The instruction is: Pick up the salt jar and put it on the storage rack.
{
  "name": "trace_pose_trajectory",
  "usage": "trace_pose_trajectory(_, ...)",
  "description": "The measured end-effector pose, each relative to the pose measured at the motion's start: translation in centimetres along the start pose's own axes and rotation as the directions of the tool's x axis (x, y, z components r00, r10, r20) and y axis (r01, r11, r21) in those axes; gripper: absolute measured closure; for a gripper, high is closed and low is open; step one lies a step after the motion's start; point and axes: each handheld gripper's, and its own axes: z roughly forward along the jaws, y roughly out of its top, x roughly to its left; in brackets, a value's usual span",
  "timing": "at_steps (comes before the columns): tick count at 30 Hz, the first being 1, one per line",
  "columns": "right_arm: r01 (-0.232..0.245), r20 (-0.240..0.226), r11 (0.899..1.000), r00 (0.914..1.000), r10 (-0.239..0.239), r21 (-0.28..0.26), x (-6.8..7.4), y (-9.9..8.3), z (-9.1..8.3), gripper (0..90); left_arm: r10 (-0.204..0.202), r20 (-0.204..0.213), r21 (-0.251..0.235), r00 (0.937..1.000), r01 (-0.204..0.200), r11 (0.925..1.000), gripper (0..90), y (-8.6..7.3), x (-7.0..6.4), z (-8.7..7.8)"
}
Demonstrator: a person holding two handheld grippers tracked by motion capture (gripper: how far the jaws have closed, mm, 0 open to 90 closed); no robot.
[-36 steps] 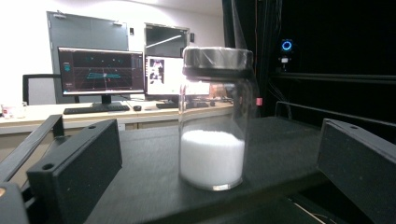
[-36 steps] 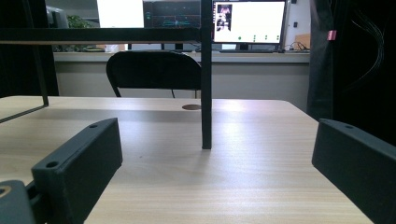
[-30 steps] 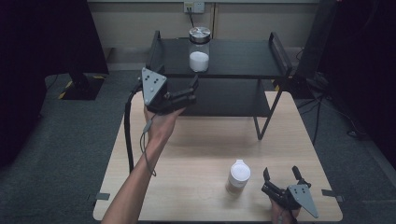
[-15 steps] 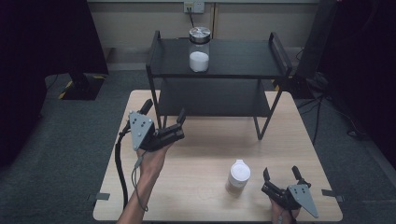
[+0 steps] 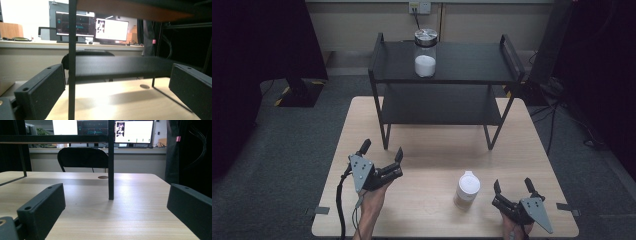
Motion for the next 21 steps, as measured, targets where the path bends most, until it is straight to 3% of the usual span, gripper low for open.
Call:
trace_pose_trajectory(5,0.001,0.000,1.000,1.0000,-0.001,-0.001,0.0,0.0,0.0,0.2,0.034,-0.045,0.026,0.9984,-0.033,0.9991,0.0,-2.3,-0.6,-0.7)
trace_pose_trajectory(10,0.000,0.000,1.000,1.0000,0.000,0.000,0.0,0.0,0.0,0.2,0.025,-0.082,0.052,0.9963,-0.021,0.9984,0.0,-3.9,-0.8,-1.2)
trace_pose_trajectory(12,0.000,0.002,1.000,1.0000,0.000,0.000,0.0,0.0,0.0,0.3,0.067,-0.120,0.070,0.9905,-0.059,0.9958,0.0,-4.4,-1.4,-1.3)
trace_pose_trajectory(13,0.000,0.004,1.000,1.0000,0.000,0.000,0.1,0.0,0.0,0.3,0.073,-0.120,0.072,0.9901,-0.065,0.9953,0.0,-4.7,-1.4,-1.4)
trace_pose_trajectory(21,0.001,0.014,1.000,0.9999,-0.001,-0.001,0.3,0.0,0.0,0.3,0.009,-0.201,0.073,0.9795,0.006,0.9973,0.0,-6.5,-2.3,-2.4)
